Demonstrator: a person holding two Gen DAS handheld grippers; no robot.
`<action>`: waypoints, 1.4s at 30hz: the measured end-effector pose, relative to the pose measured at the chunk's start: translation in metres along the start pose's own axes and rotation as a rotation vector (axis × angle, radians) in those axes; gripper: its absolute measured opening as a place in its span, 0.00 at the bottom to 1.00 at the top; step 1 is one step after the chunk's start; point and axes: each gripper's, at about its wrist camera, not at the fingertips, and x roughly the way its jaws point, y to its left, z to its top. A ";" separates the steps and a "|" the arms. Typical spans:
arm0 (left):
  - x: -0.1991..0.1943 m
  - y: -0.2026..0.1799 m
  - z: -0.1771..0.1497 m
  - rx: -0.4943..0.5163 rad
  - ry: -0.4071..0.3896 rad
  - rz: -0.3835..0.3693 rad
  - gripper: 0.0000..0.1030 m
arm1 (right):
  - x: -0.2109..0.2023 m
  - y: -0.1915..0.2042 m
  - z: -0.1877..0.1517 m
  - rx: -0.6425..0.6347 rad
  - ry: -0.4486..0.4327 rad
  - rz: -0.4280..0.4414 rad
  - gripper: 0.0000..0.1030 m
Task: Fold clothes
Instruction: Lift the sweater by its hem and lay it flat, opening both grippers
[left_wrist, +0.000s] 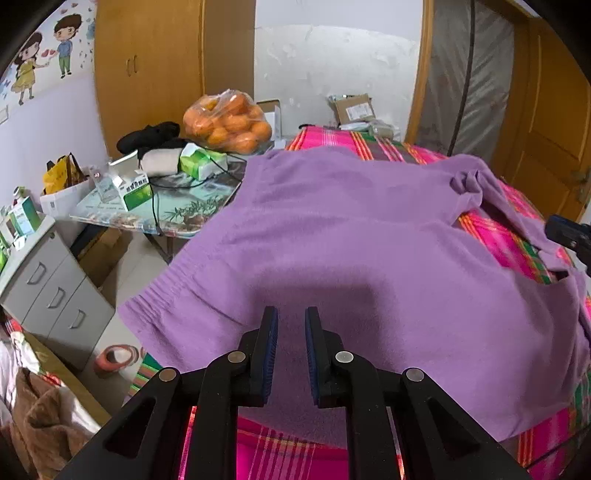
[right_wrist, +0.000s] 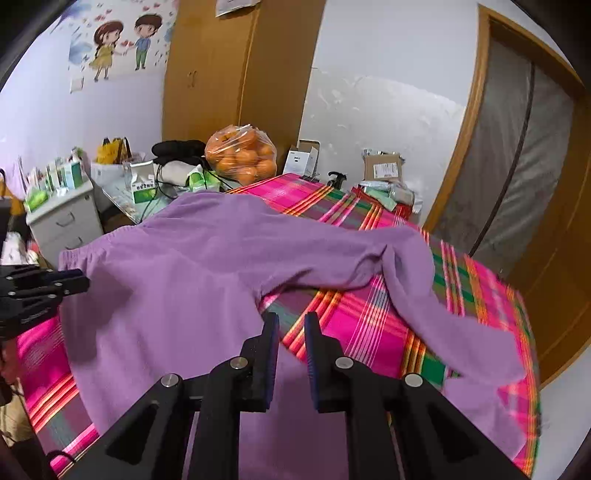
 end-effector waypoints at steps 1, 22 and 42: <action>0.002 0.000 -0.001 0.003 0.007 0.003 0.14 | -0.001 -0.002 -0.004 0.014 0.003 0.014 0.13; 0.008 -0.008 -0.018 0.067 0.030 -0.002 0.15 | -0.054 -0.032 -0.034 0.093 0.033 -0.089 0.13; -0.019 -0.008 -0.040 0.051 0.026 -0.158 0.16 | -0.089 -0.106 -0.149 0.457 0.117 -0.250 0.21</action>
